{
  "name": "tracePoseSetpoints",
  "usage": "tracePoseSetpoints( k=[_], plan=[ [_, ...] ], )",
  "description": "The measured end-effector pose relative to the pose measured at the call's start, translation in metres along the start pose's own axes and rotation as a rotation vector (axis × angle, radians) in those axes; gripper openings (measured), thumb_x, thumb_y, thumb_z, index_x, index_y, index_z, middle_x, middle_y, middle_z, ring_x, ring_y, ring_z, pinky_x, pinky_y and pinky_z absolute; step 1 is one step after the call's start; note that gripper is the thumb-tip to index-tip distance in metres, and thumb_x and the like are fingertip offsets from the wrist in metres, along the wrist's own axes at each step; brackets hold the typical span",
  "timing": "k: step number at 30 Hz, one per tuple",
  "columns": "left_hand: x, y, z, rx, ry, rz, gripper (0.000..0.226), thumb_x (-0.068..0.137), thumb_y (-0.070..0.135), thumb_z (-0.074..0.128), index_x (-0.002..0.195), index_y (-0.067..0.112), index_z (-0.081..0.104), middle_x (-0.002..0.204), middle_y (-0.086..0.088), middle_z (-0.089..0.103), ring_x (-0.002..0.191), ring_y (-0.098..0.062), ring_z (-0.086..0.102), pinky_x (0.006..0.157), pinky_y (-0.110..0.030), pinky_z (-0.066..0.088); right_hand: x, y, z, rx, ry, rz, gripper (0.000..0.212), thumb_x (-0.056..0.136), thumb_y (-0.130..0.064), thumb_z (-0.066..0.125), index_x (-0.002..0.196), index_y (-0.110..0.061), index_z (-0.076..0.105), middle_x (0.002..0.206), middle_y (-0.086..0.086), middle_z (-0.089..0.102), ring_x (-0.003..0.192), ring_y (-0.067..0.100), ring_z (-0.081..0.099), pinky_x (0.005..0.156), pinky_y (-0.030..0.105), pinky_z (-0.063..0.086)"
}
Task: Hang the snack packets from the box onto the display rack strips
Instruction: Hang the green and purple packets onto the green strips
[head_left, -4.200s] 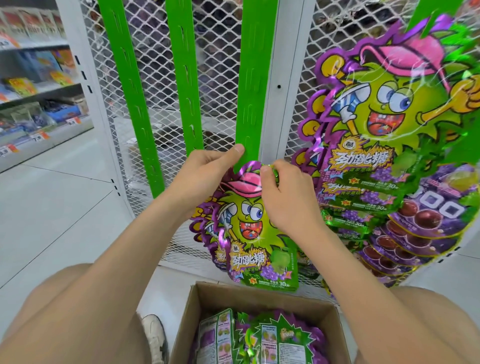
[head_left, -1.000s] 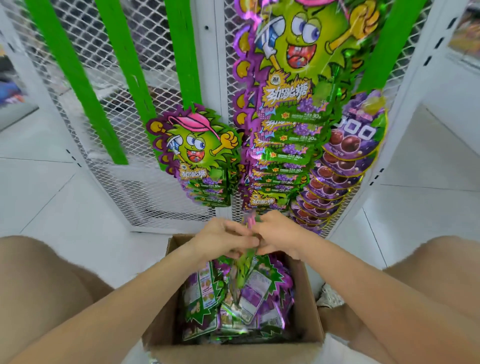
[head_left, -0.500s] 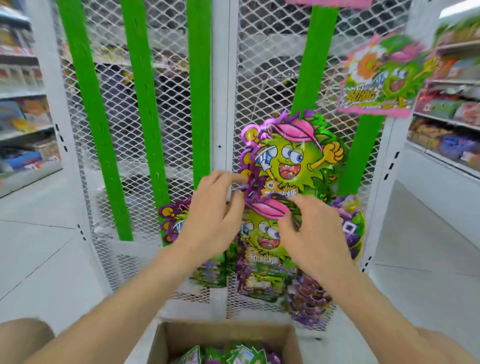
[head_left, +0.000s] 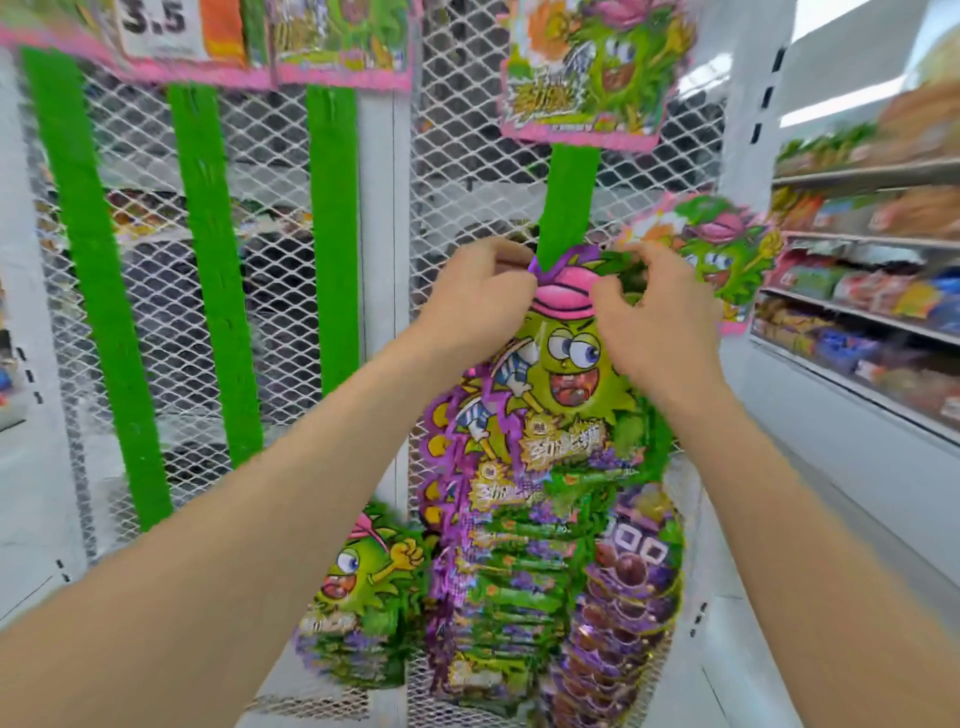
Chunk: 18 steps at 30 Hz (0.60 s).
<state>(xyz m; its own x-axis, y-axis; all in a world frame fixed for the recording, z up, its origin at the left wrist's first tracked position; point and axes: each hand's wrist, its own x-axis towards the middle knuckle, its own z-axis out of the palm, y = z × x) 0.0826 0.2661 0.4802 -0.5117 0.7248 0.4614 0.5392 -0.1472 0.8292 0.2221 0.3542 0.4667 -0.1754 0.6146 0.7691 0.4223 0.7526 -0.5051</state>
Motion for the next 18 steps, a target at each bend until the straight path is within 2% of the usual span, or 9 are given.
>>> tracePoseSetpoints(
  k=[2, 4, 6, 7, 9, 10, 11, 14, 18],
  plan=[
    [0.003, 0.005, 0.001, -0.007, -0.005, -0.008, 0.017, 0.093, 0.015, 0.059, 0.103, 0.022, 0.071, 0.089, 0.006, 0.068, 0.086, -0.015, 0.062, 0.074, -0.028, 0.046, 0.008, -0.002, 0.0, 0.033, 0.016, -0.024, 0.028, 0.095, -0.036, 0.058, 0.119, -0.027, 0.067, 0.09, -0.011, 0.067, 0.095, 0.021, 0.063, 0.103, 0.048, 0.043],
    [0.005, 0.01, 0.001, -0.058, -0.033, -0.064, 0.015, 0.096, 0.027, 0.062, 0.093, 0.018, 0.074, 0.086, 0.003, 0.067, 0.082, -0.016, 0.059, 0.073, -0.029, 0.043, 0.012, -0.004, 0.003, 0.08, 0.033, -0.063, 0.028, 0.094, -0.039, 0.057, 0.12, -0.031, 0.064, 0.096, -0.012, 0.07, 0.093, 0.02, 0.064, 0.104, 0.054, 0.043],
    [0.01, 0.012, 0.0, -0.116, -0.036, -0.156, 0.025, 0.093, 0.043, 0.067, 0.085, 0.02, 0.074, 0.084, 0.004, 0.072, 0.082, -0.018, 0.067, 0.074, -0.03, 0.047, 0.015, -0.007, 0.005, 0.13, 0.051, -0.087, 0.025, 0.093, -0.039, 0.057, 0.118, -0.034, 0.058, 0.101, -0.013, 0.069, 0.087, 0.018, 0.064, 0.1, 0.058, 0.046],
    [0.013, 0.011, 0.0, -0.152, -0.034, -0.186, 0.032, 0.087, 0.052, 0.07, 0.085, 0.021, 0.077, 0.087, 0.003, 0.078, 0.087, -0.02, 0.073, 0.08, -0.032, 0.053, 0.015, -0.007, 0.007, 0.148, 0.061, -0.1, 0.024, 0.093, -0.038, 0.057, 0.116, -0.034, 0.056, 0.103, -0.014, 0.068, 0.087, 0.017, 0.064, 0.099, 0.059, 0.046],
    [0.016, 0.008, -0.001, -0.228, -0.057, -0.24, 0.055, 0.066, 0.069, 0.076, 0.098, 0.024, 0.081, 0.098, -0.001, 0.082, 0.097, -0.027, 0.078, 0.095, -0.043, 0.059, 0.016, -0.009, 0.011, 0.156, 0.082, -0.13, 0.021, 0.092, -0.037, 0.057, 0.113, -0.033, 0.057, 0.105, -0.017, 0.067, 0.095, 0.015, 0.065, 0.099, 0.058, 0.047],
    [0.016, 0.006, -0.002, -0.267, -0.077, -0.268, 0.066, 0.058, 0.071, 0.078, 0.105, 0.024, 0.08, 0.103, -0.003, 0.082, 0.099, -0.029, 0.078, 0.097, -0.048, 0.059, 0.016, -0.01, 0.012, 0.156, 0.094, -0.138, 0.02, 0.092, -0.036, 0.057, 0.112, -0.032, 0.059, 0.105, -0.018, 0.067, 0.097, 0.014, 0.065, 0.099, 0.057, 0.047],
    [0.015, 0.006, -0.003, -0.302, -0.11, -0.284, 0.069, 0.061, 0.069, 0.081, 0.112, 0.023, 0.078, 0.105, -0.006, 0.082, 0.099, -0.031, 0.078, 0.096, -0.05, 0.06, 0.016, -0.011, 0.013, 0.156, 0.108, -0.133, 0.02, 0.092, -0.036, 0.058, 0.111, -0.032, 0.06, 0.104, -0.018, 0.067, 0.097, 0.013, 0.065, 0.099, 0.056, 0.047],
    [0.014, 0.004, -0.003, -0.353, -0.209, -0.303, 0.042, 0.096, 0.048, 0.071, 0.118, 0.013, 0.075, 0.104, -0.012, 0.081, 0.1, -0.034, 0.079, 0.095, -0.05, 0.062, 0.012, -0.009, 0.015, 0.146, 0.127, -0.098, 0.017, 0.089, -0.035, 0.062, 0.106, -0.031, 0.064, 0.095, -0.018, 0.067, 0.092, 0.009, 0.064, 0.099, 0.054, 0.047],
    [0.01, -0.002, -0.003, -0.297, -0.219, -0.282, 0.039, 0.103, 0.043, 0.065, 0.114, 0.008, 0.077, 0.101, -0.014, 0.081, 0.101, -0.034, 0.078, 0.1, -0.053, 0.059, -0.002, -0.001, 0.019, 0.139, 0.092, -0.093, 0.019, 0.088, -0.036, 0.061, 0.105, -0.029, 0.067, 0.091, -0.016, 0.069, 0.09, 0.012, 0.066, 0.094, 0.055, 0.05]
  ],
)
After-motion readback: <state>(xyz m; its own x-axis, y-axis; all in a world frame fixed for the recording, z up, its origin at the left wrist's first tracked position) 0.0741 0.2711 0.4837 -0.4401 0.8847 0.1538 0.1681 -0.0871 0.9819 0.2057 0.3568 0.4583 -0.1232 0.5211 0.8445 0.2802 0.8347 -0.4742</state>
